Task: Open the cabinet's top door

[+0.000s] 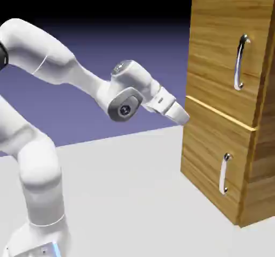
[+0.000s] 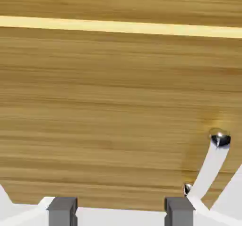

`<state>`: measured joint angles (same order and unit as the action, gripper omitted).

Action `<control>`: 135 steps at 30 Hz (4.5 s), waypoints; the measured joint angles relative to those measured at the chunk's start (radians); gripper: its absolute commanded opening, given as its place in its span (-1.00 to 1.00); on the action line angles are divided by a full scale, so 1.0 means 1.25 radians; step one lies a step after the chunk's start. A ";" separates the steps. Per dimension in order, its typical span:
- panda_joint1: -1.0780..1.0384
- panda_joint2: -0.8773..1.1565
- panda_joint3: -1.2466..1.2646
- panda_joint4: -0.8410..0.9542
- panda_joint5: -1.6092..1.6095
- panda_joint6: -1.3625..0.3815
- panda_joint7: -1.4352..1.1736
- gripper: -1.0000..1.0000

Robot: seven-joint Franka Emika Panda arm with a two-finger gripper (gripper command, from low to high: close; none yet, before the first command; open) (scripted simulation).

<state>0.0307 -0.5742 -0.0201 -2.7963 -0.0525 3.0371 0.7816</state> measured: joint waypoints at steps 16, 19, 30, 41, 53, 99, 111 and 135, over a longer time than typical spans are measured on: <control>0.198 -0.045 -0.213 0.145 -0.557 0.001 0.431 0.00; 0.236 -0.053 -0.253 0.172 -0.661 0.001 0.512 0.00; 0.372 -0.084 -0.400 0.272 -1.044 0.002 0.808 0.00; 0.509 -0.115 -0.547 0.372 -1.426 0.003 1.104 0.00; 0.657 -0.149 -0.706 0.481 -1.844 0.004 1.428 0.00; 0.115 -0.104 -0.230 0.289 -1.787 -0.200 1.693 -1.00; -0.209 -0.206 0.077 0.197 -1.539 -0.178 1.646 -1.00; -0.165 -0.398 0.542 0.165 -0.778 -0.816 1.298 -1.00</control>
<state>-0.1753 -1.0719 0.6576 -2.5903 -1.0251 2.0176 2.4047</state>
